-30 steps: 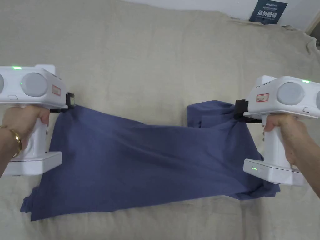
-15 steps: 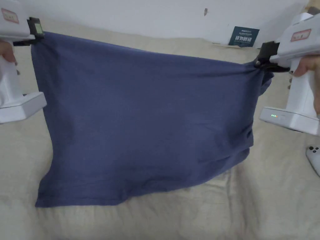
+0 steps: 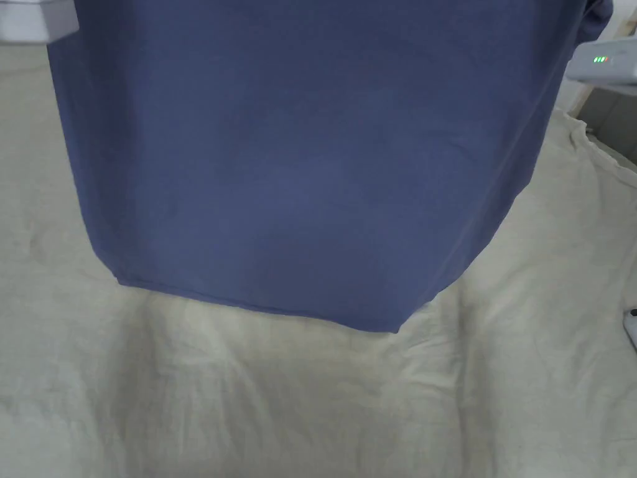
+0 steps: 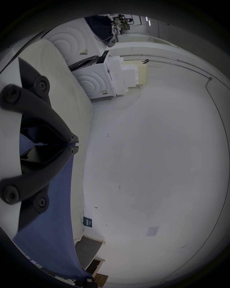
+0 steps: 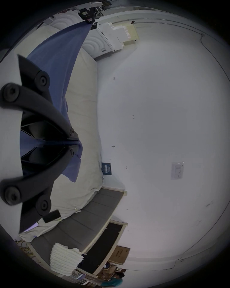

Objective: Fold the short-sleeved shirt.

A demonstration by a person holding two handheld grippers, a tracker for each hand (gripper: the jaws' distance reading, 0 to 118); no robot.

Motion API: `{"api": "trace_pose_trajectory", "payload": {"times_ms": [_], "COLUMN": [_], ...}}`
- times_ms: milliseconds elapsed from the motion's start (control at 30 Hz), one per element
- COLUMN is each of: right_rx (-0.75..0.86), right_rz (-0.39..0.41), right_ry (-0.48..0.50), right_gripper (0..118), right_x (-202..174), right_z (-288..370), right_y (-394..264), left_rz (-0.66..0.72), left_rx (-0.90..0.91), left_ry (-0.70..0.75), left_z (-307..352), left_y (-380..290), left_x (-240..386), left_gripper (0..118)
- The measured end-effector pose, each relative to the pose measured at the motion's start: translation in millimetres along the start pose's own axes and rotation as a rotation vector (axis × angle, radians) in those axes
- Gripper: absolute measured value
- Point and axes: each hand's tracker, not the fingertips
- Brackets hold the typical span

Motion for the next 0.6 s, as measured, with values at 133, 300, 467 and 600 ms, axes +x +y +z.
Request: {"api": "trace_pose_trajectory", "payload": {"times_ms": [133,300,467,600], "right_rx": [0.044,0.14,0.253,0.338], "right_rz": [0.009,0.02,-0.006,-0.01], "right_ry": [-0.059,-0.125,-0.175,-0.203], "right_gripper": [4,4,4,4], "right_x": [-1.3,-11.6,-10.2,-10.2], "right_z": [-38.4,-75.1,-103.8,-115.3], "right_y": [34.7,74.2,113.6,133.0], "left_rz": [-0.028,-0.013,-0.014,0.012], "left_rx": [0.037,0.112,0.229,0.304], "left_ry": [0.023,0.057,0.081,0.096], "left_z": [-30.3,-72.8,-103.6,-118.5], "left_y": [17.6,43.4,64.6,75.6], "left_x": [24.4,54.7,81.5,98.2], "left_gripper": [0,0,0,0]}}
